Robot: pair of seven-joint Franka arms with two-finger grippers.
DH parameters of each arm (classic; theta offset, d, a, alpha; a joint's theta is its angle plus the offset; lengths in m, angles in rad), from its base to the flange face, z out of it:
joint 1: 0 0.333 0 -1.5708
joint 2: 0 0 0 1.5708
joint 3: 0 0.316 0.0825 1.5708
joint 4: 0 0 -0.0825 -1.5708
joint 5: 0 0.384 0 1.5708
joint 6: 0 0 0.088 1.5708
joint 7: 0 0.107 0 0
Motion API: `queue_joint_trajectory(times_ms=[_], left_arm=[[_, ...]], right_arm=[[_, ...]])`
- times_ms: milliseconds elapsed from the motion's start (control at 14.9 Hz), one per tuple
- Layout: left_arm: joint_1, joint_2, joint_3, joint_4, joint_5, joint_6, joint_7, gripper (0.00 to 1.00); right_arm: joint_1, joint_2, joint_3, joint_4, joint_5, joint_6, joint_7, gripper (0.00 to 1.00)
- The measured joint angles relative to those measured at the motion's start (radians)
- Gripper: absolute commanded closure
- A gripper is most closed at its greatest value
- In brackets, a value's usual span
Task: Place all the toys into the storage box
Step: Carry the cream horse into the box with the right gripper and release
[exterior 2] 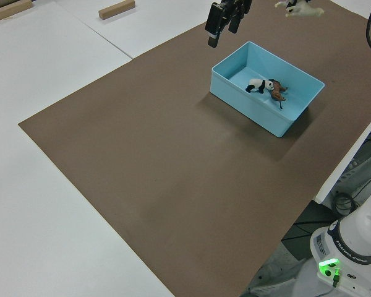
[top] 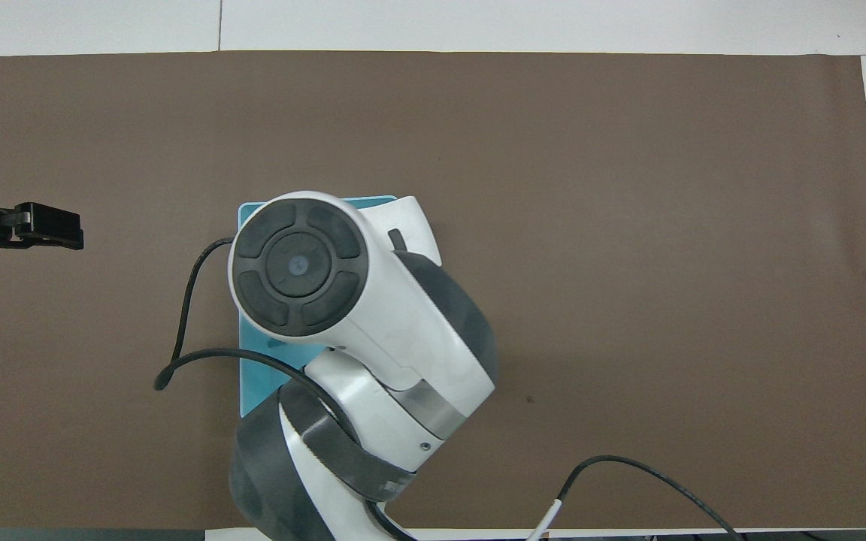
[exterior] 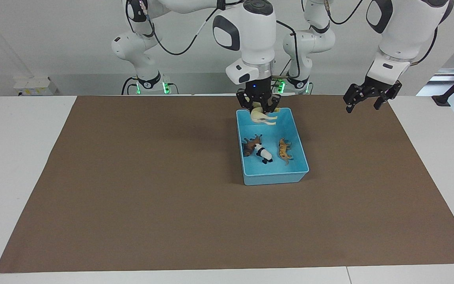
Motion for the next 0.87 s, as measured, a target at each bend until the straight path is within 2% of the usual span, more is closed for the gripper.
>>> queue_joint_trajectory(times_ms=[134, 201, 469, 737, 871], left_arm=[[0.005, 0.035, 0.001, 0.084, -0.002, -0.076, 0.001, 0.0], [0.006, 0.052, 0.001, 0.112, -0.002, -0.09, 0.002, 0.0], [0.006, 0.085, 0.0, 0.129, -0.002, -0.096, 0.027, 0.0], [0.006, 0.085, -0.001, 0.121, -0.002, -0.097, 0.028, 0.0], [-0.002, 0.084, 0.0, 0.121, -0.002, -0.096, 0.028, 0.0]], right_arm=[[0.019, 0.077, -0.001, 0.0, 0.0, 0.09, 0.0, 1.0], [0.023, 0.106, -0.001, 0.0, 0.0, 0.122, 0.0, 0.01], [0.023, 0.128, -0.006, 0.009, 0.002, 0.12, 0.079, 0.0], [0.016, 0.109, -0.023, 0.028, -0.004, 0.056, 0.1, 0.0], [-0.009, 0.072, -0.049, 0.031, -0.03, 0.047, 0.094, 0.0]])
